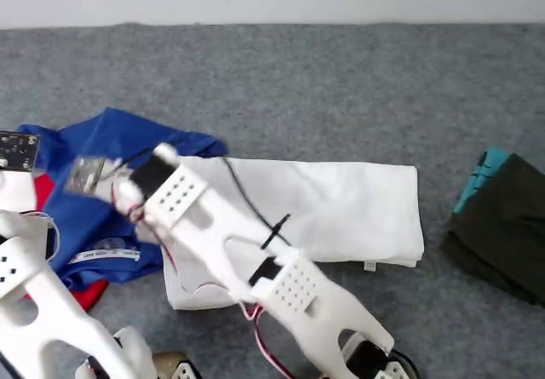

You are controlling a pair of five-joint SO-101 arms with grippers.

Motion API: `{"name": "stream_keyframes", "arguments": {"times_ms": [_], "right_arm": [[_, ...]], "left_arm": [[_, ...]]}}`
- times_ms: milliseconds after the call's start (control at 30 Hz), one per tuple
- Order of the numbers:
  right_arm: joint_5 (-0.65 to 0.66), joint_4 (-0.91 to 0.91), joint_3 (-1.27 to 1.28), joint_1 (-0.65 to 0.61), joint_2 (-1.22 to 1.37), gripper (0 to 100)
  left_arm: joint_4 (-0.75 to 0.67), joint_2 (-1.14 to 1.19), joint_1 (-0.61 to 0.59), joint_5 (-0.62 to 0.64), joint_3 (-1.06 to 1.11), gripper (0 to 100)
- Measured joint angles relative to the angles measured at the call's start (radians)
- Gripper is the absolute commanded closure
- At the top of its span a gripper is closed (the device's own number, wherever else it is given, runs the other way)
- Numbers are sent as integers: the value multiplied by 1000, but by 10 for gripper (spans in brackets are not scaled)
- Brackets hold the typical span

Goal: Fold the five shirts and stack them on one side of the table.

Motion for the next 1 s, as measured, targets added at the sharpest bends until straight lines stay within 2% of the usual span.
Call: {"name": "stream_keyframes", "arguments": {"times_ms": [167,467,700,1000], "right_arm": [[0,-6,-11,-2,150,989],[0,9,-232,5,157,989],[0,9,-121,18,64,989],[0,-31,-55,44,150,989]], "left_arm": [[-2,0,0,0,0,984],[-2,0,0,-5,0,984],[-2,0,0,-5,0,984],[-2,0,0,-5,0,984]]}}
